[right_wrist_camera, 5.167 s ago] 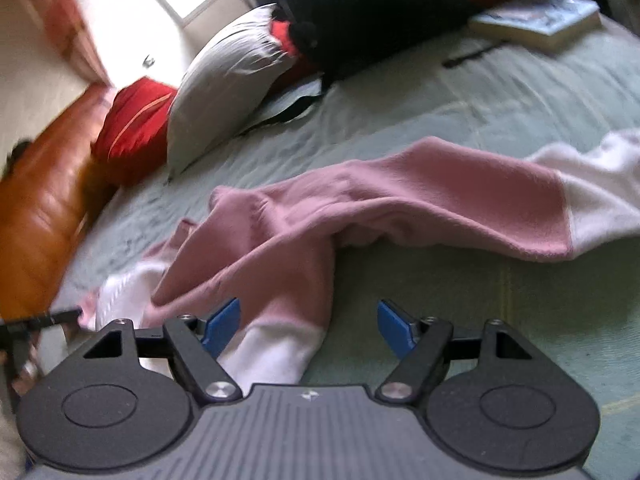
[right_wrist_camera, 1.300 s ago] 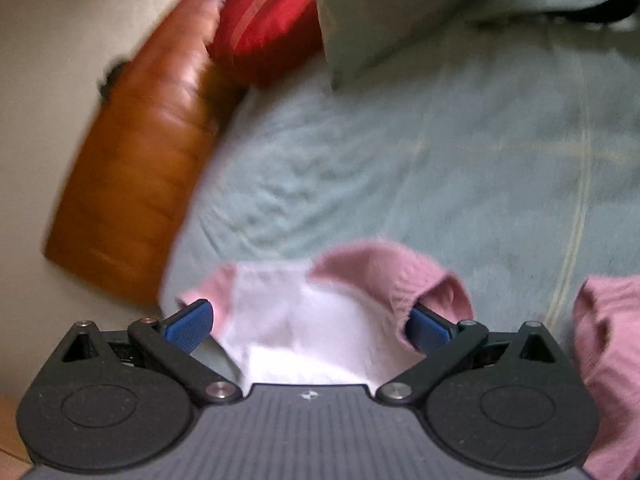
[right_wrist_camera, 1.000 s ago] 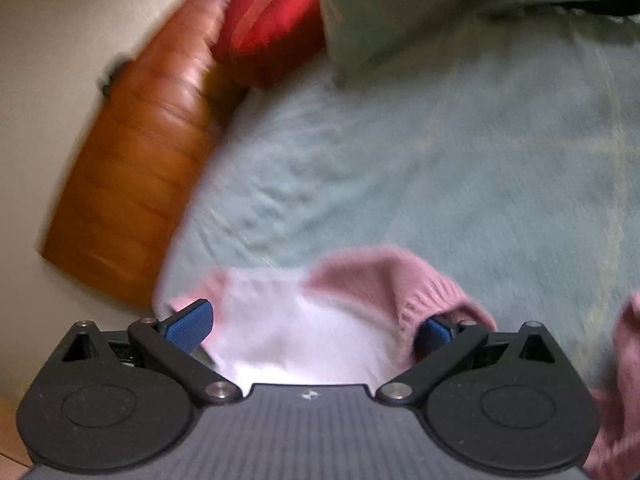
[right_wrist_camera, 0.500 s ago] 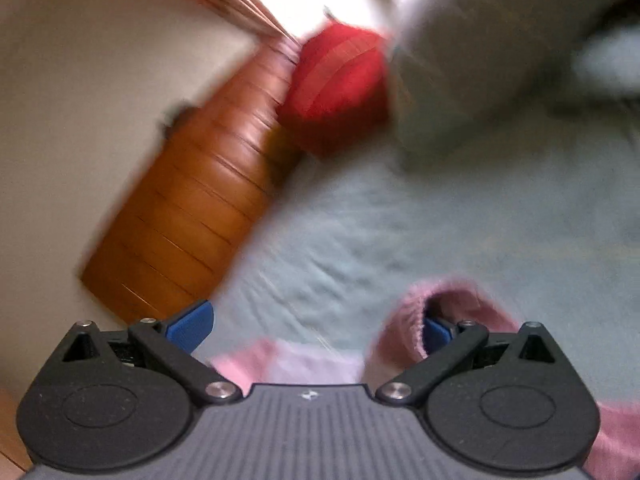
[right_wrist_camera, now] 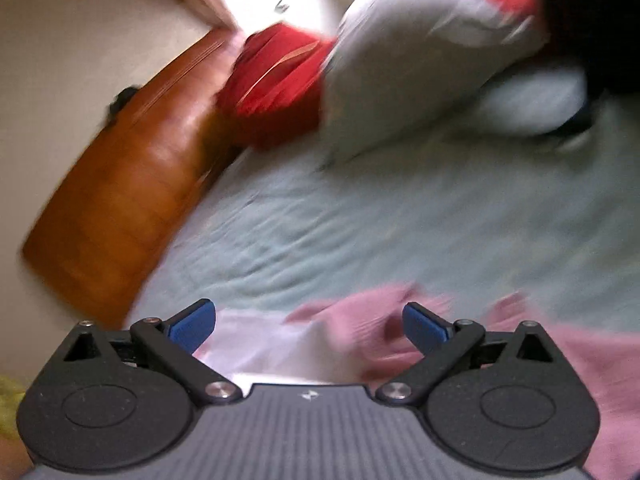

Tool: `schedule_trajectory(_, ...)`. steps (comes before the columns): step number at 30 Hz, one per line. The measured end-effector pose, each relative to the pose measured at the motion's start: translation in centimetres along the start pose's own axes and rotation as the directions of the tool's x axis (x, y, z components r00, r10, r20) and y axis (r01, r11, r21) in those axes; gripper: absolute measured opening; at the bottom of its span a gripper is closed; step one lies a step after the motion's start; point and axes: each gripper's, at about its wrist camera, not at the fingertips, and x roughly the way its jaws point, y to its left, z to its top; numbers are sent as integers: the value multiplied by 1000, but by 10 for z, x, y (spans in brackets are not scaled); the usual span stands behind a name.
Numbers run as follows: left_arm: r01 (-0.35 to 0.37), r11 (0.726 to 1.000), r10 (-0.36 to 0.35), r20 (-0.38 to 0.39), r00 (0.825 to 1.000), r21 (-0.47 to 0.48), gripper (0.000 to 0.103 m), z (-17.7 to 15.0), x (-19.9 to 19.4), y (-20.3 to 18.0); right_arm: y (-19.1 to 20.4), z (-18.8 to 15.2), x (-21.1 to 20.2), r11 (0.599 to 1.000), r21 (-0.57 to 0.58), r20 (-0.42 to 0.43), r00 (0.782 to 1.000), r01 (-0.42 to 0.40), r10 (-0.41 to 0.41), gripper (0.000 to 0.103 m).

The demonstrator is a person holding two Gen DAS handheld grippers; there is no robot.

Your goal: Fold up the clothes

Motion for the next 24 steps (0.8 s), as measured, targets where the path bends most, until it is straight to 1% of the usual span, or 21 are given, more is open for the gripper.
schedule_trajectory(1,8,1000,-8,7,1000,5,100,2,-2,-2,-10,2,-9,997,-14,16,997,78,-78,102)
schedule_trajectory(2,14,1000,-15,13,1000,12,100,3,-3,-5,-21,3,-17,986,-26,31,986,162,-161,102)
schedule_trajectory(3,20,1000,-21,18,1000,19,100,5,-4,-8,-33,2,-19,972,-31,20,972,233,-233,101)
schedule_trajectory(4,25,999,-26,22,999,26,100,7,-4,-11,-45,1,-21,953,-36,5,954,300,-300,101)
schedule_trajectory(5,28,999,-29,21,999,29,100,9,-4,-13,-58,-1,-22,930,-42,-10,930,366,-366,98)
schedule_trajectory(6,31,999,-32,19,999,32,100,10,-3,-15,-70,-2,-23,902,-49,-25,902,429,-431,95)
schedule_trajectory(7,31,999,-32,16,999,36,100,12,-1,-18,-83,-4,-24,870,-57,-39,869,490,-493,94)
schedule_trajectory(8,30,999,-31,13,999,41,100,13,0,-21,-90,-6,-23,848,-79,-48,848,524,-528,89)
schedule_trajectory(9,30,998,-30,10,999,46,100,15,2,-23,-96,-8,-21,828,-105,-54,828,551,-558,87)
schedule_trajectory(11,27,998,-27,2,1000,55,100,17,6,-28,-101,-13,-17,820,-166,-56,825,548,-562,82)
schedule_trajectory(14,24,998,-23,-12,1000,65,100,19,11,-35,-94,-10,-5,838,-272,-81,856,474,-511,74)
schedule_trajectory(15,23,997,-22,-16,1000,67,100,20,12,-37,-90,-11,-2,837,-318,-101,862,446,-497,69)
schedule_trajectory(17,22,997,-21,-22,1000,68,100,21,15,-40,-83,-14,4,832,-403,-149,870,381,-470,65)
schedule_trajectory(19,18,998,-16,-31,999,65,100,22,19,-42,-86,-16,5,841,-438,-200,878,318,-436,64)
schedule_trajectory(21,11,998,-9,-41,999,63,100,22,23,-45,-93,-16,3,862,-435,-240,889,260,-389,64)
schedule_trajectory(24,10,998,-6,-52,999,64,100,23,29,-48,-95,-19,-2,883,-437,-296,900,172,-321,64)
